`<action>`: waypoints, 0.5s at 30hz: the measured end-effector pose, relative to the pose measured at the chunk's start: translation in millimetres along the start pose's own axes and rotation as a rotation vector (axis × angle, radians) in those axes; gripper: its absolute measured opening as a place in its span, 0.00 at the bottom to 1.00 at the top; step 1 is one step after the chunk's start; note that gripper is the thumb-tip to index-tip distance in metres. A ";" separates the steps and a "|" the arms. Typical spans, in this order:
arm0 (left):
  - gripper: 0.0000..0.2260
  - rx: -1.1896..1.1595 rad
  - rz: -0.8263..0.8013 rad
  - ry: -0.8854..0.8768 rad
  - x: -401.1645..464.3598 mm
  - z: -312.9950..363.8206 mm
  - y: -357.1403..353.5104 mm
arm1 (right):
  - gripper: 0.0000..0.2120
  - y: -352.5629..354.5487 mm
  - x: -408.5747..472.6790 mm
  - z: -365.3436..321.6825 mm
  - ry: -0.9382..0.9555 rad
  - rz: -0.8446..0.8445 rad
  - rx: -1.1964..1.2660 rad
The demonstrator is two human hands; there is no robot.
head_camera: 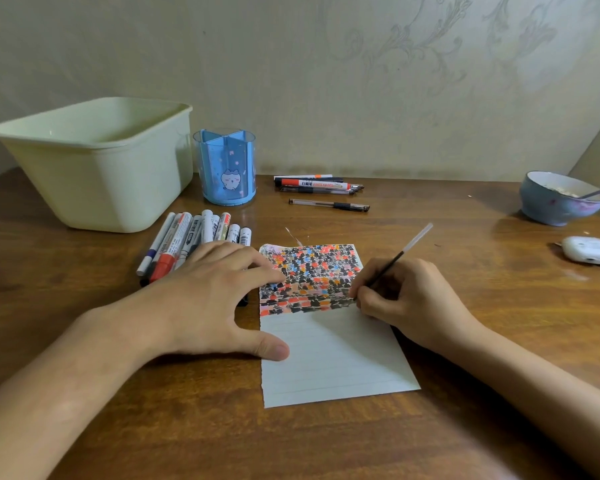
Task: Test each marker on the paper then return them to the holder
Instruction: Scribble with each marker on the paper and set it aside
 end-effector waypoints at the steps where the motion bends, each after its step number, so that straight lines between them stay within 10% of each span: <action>1: 0.49 -0.001 0.000 0.001 -0.3 -0.1 -0.1 | 0.11 0.0 -0.8 -0.8 0.004 -0.007 0.019; 15: 0.48 0.004 -0.014 0.011 -0.4 0.0 -0.8 | 0.10 -1.6 0.5 0.3 -0.006 -0.016 -0.009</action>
Point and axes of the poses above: each hand's wrist, its own x-axis towards the middle knuckle, its own y-axis out of the back of the hand, z = x × y, the point moved 7 cm from there along x, towards the middle knuckle, and after that the axes turned 3 degrees about z, right-handed, at the moved point
